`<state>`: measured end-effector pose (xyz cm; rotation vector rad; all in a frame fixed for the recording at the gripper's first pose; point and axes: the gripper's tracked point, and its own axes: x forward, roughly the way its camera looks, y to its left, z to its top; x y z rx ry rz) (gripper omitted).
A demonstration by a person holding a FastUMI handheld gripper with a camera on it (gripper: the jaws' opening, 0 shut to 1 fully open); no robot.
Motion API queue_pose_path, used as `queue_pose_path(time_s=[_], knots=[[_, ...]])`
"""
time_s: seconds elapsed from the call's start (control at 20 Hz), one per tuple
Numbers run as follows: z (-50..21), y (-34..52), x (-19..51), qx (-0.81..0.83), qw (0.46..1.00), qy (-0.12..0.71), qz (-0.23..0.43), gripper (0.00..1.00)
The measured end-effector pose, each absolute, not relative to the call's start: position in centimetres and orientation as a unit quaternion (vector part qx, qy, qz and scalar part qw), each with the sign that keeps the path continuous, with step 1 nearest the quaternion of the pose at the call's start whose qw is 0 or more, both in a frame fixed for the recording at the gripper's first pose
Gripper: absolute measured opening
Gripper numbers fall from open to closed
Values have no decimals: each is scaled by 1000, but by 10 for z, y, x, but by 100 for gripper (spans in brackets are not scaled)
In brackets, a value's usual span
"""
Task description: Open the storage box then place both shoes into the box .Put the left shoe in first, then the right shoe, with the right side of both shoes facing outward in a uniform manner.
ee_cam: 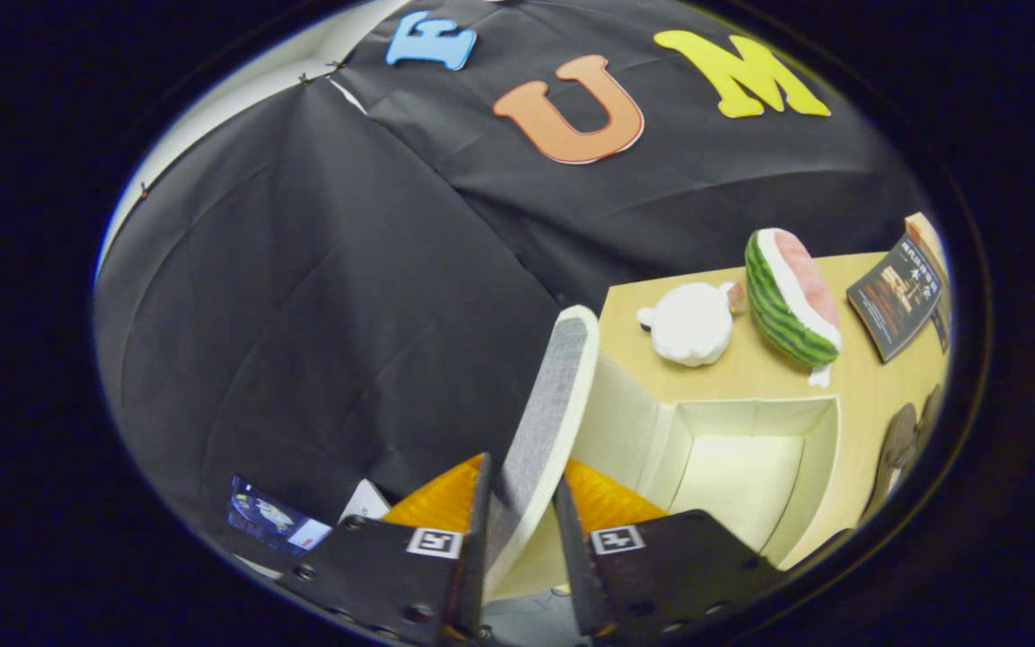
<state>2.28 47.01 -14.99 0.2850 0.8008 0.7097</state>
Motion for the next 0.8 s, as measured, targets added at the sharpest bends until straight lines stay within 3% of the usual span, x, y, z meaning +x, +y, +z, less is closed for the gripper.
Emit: queue_pose_path(time_s=[0.15, 0.25, 0.8], knots=[[-156, 473, 13, 119, 852, 376, 345, 82], [-161, 468, 8, 105, 852, 378, 348, 92], [-189, 329, 30, 87, 863, 399, 297, 95]])
